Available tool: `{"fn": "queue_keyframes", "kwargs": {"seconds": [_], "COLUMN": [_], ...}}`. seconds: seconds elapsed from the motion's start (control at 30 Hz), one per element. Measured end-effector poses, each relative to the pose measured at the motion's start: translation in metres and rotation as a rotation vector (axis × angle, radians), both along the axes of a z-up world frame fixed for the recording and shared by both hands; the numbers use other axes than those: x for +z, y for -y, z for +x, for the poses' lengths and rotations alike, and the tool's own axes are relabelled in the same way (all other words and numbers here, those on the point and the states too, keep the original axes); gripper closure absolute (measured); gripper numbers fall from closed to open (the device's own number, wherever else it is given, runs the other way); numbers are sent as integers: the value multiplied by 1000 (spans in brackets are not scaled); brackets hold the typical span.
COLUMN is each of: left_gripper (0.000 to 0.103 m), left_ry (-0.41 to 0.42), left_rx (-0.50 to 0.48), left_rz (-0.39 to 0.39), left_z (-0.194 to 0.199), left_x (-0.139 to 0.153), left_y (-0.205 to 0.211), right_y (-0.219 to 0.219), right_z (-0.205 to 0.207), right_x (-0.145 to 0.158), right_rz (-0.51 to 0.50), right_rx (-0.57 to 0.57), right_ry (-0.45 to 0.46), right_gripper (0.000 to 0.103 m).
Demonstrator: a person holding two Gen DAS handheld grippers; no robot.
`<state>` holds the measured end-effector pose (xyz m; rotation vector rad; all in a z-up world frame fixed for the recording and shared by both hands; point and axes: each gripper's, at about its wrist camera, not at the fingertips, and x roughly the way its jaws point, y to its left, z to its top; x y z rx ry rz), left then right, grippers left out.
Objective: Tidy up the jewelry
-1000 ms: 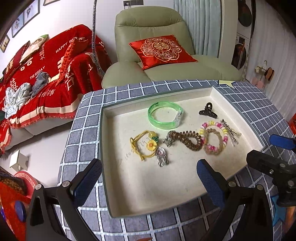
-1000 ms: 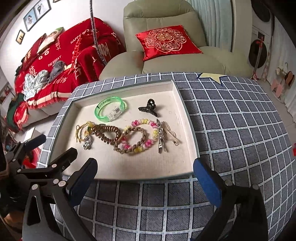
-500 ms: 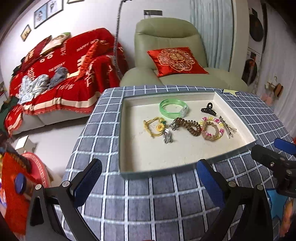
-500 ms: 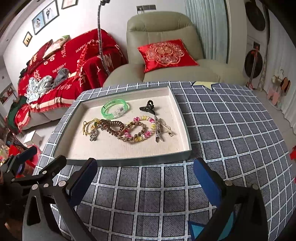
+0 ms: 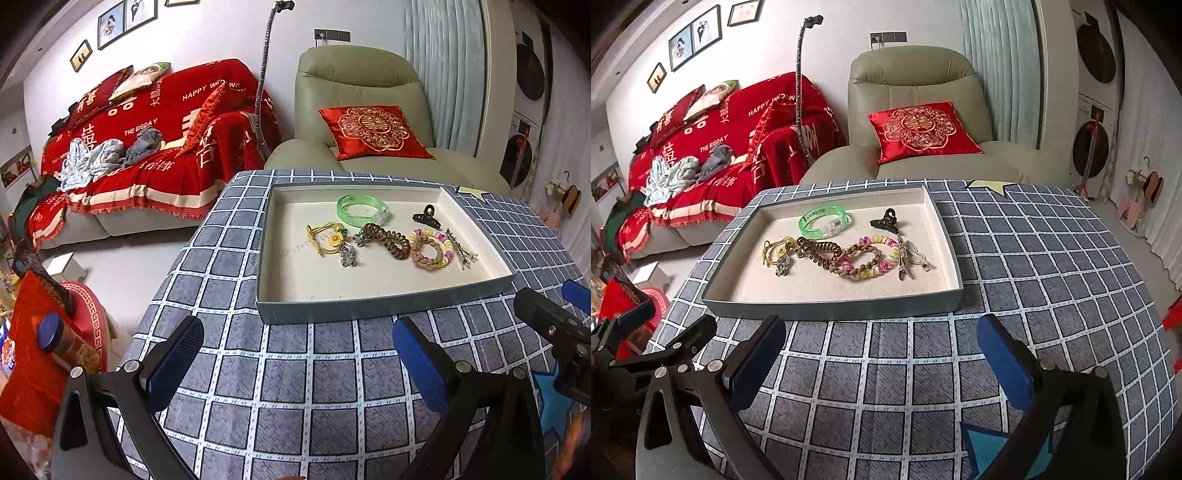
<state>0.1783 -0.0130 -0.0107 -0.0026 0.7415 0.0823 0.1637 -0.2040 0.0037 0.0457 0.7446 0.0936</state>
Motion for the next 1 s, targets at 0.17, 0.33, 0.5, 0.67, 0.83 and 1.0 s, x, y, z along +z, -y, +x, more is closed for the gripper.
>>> {"fn": "queue_keyframes", "kwargs": {"seconds": [0.17,0.33,0.5,0.67,0.83,1.0], "left_gripper": [0,0,0,0,0,0], "left_ry": [13,15,13,2,-2,-10], "left_rx": [-3,-9,-10,-9,-8,-4], "left_rz": [15,7,8,6,4,3], "left_z": [-5,-6,-6,-3,-2,1], "left_x": [1,2,2,0,0,-3], "left_y": [2,3,2,1,1,-2], "right_y": [-2,-2,-2,-4,-5,-6], "right_z": [-2,-2,0,4,7,8], "right_x": [1,1,-1,-3,-3,-3], "right_rz": [-10,-13,-19,-24,-21,-36], "right_rx": [1,-1,-2,-4,-9,-12], "right_ry": [7,8,1,-8,-7,-5], "right_gripper": [0,0,0,0,0,0]}}
